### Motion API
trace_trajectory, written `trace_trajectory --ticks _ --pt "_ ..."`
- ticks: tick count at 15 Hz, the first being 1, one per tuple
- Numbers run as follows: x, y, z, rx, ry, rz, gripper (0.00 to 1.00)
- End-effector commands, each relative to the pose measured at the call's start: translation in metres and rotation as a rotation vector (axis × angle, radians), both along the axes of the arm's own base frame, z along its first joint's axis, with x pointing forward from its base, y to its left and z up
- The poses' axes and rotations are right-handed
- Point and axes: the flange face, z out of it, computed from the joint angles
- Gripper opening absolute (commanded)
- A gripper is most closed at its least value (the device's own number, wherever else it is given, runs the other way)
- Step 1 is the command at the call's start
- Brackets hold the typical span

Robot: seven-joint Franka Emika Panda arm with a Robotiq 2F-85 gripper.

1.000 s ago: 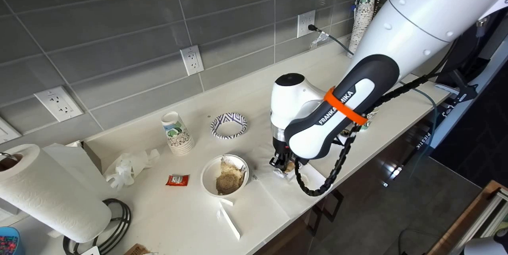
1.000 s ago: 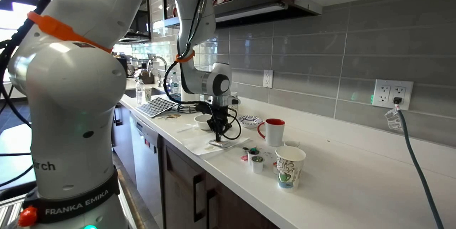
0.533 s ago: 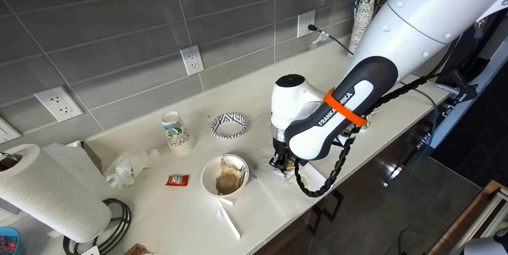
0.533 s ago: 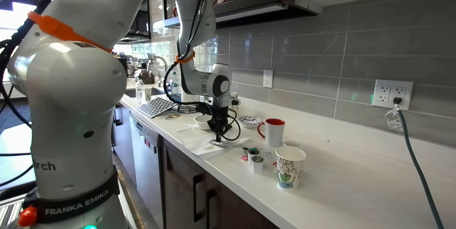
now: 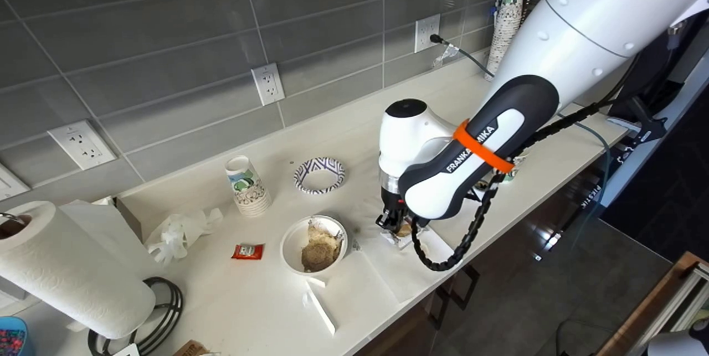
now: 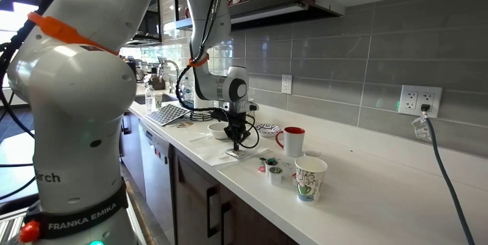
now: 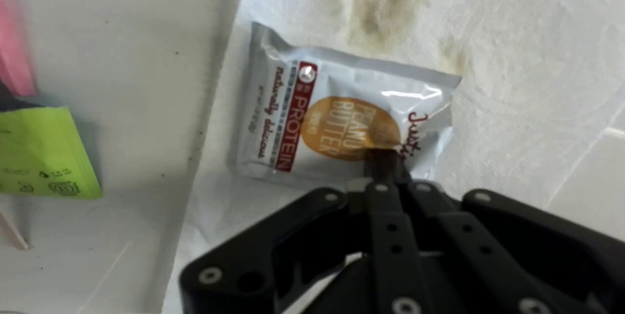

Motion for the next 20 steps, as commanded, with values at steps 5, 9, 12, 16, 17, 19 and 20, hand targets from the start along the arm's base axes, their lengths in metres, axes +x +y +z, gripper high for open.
trace_trajectory --ticks 5,9,12,16,17,19,20 --pt "-0.011 0.001 0.021 -0.019 -0.026 -0.025 0.00" --pt "-0.019 -0.005 0.009 -0.033 0.001 -0.052 0.00" --pt "-0.020 -0.009 0.000 -0.037 0.012 -0.058 0.00" --pt "-0.016 -0.009 -0.005 -0.033 0.009 -0.055 0.00" --pt "-0.016 -0.007 -0.006 -0.029 0.015 -0.051 0.00" --pt "-0.016 -0.003 -0.006 -0.026 0.031 -0.049 0.00" --pt "-0.017 -0.002 -0.006 -0.031 0.032 -0.049 0.00"
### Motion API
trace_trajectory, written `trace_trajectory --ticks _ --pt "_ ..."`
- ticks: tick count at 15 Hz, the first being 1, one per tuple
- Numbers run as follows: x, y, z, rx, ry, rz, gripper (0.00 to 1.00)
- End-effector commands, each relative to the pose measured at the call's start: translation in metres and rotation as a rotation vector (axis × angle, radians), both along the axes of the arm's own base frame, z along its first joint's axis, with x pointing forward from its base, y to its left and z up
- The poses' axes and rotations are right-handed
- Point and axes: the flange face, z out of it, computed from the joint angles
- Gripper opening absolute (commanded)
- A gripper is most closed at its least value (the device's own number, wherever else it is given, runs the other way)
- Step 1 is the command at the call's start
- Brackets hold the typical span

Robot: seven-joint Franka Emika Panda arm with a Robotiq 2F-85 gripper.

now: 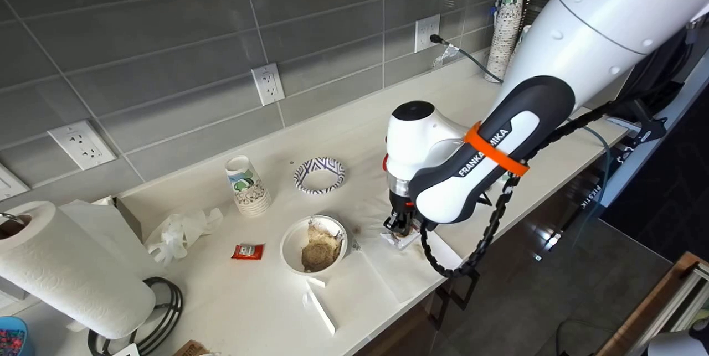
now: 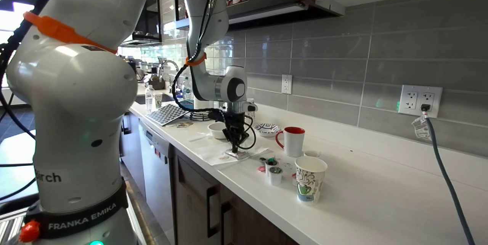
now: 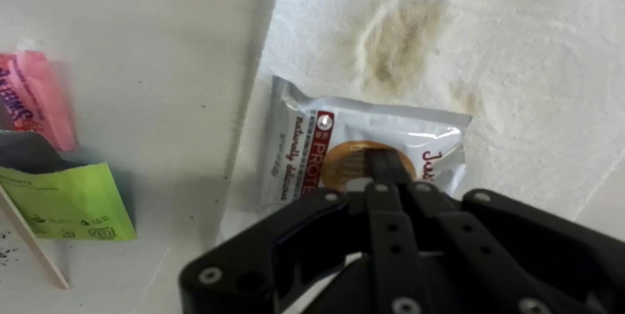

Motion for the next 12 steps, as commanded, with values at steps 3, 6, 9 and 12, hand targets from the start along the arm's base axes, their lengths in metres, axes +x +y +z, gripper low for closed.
trace_trajectory --ticks 3,6,9,12 --pt "0.002 0.007 -0.018 -0.004 0.021 -0.007 0.00" --pt "0.006 0.000 -0.036 -0.006 0.021 -0.028 0.00" --pt "0.009 -0.001 -0.043 -0.002 0.022 -0.046 0.00" --pt "0.010 -0.001 -0.042 0.000 0.029 -0.049 0.00"
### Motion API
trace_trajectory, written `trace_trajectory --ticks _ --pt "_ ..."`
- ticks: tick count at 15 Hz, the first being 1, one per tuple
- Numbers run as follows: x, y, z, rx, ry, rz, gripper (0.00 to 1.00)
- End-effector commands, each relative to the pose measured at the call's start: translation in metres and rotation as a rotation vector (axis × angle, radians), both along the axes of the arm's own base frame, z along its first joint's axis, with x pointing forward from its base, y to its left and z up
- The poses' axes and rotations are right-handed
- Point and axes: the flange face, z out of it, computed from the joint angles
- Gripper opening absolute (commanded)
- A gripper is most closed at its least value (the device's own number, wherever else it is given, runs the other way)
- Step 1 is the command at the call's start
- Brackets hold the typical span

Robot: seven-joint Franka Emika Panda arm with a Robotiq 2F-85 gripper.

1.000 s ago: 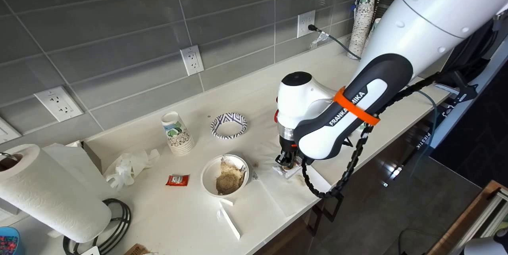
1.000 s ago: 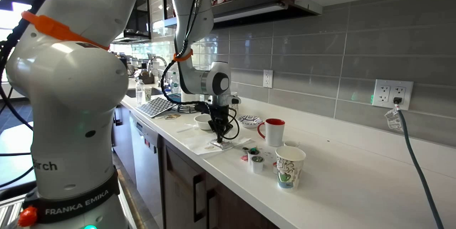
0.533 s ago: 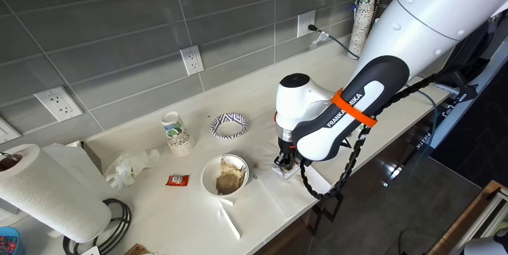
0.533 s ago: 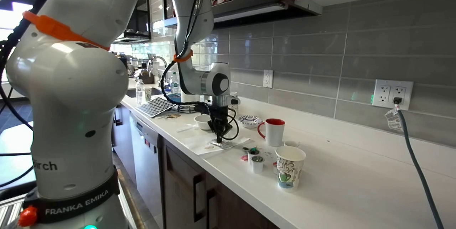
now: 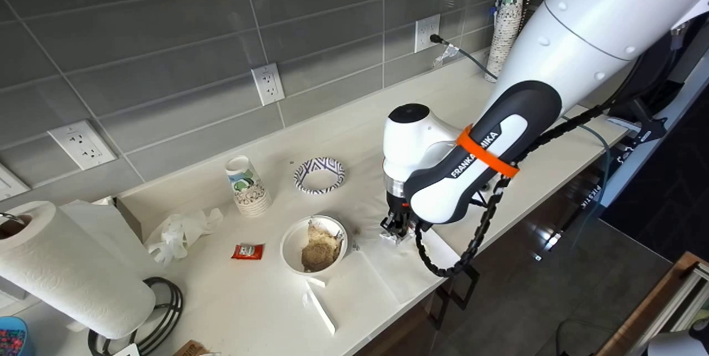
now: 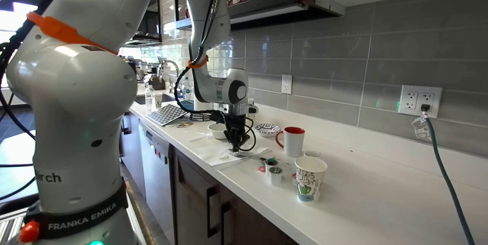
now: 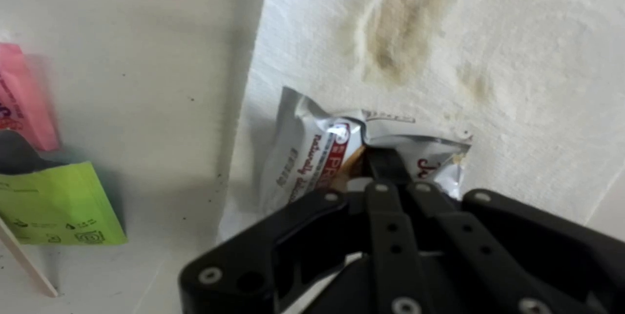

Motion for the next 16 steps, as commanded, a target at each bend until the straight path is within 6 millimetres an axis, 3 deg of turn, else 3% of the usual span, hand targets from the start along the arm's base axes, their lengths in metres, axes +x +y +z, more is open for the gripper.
trace_trajectory --ticks 1,12,16 --pt "0.002 -0.001 -0.028 -0.005 0.025 -0.022 0.00" --pt "-0.010 0.014 0.024 -0.002 -0.028 0.012 0.00" --pt "-0.012 0.018 0.024 0.010 -0.002 0.029 0.00"
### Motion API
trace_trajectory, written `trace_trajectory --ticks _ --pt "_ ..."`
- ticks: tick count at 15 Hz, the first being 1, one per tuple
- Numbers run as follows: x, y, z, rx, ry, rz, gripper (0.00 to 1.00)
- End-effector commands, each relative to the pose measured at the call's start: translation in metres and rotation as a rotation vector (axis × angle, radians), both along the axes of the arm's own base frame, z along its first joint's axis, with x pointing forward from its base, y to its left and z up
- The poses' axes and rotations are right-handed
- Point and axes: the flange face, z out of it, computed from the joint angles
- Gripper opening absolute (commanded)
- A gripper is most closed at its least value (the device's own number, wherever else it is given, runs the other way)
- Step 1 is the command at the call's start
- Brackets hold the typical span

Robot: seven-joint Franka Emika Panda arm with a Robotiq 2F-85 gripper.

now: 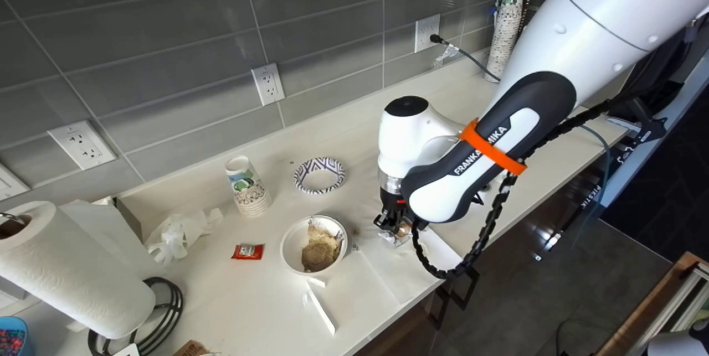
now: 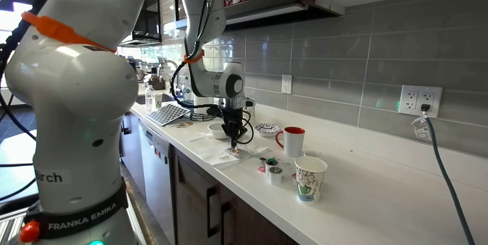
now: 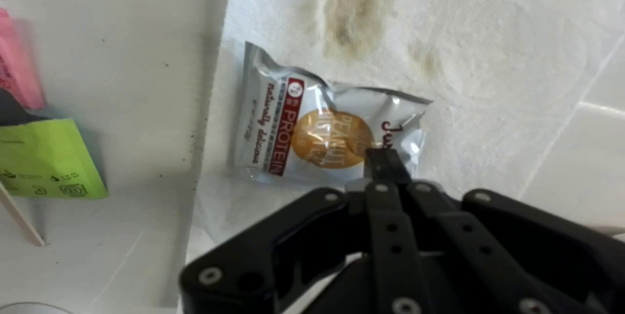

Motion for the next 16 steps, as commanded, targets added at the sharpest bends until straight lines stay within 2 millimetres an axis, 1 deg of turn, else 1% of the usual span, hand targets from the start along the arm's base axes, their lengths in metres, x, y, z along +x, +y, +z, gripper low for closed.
trace_trajectory --ticks 1,4,7,9,13,16 --pt "-0.009 -0.001 -0.004 -0.012 0.039 0.004 0.00" --pt "-0.009 -0.007 -0.012 -0.046 0.037 -0.003 0.00" --pt "-0.005 -0.013 -0.012 -0.043 0.008 0.006 0.00" --pt "-0.003 -0.013 -0.012 -0.029 0.007 0.008 0.00" --pt "-0.005 -0.006 -0.009 -0.005 0.013 0.018 0.00" --pt "-0.006 -0.001 -0.014 0.012 0.035 0.028 0.00"
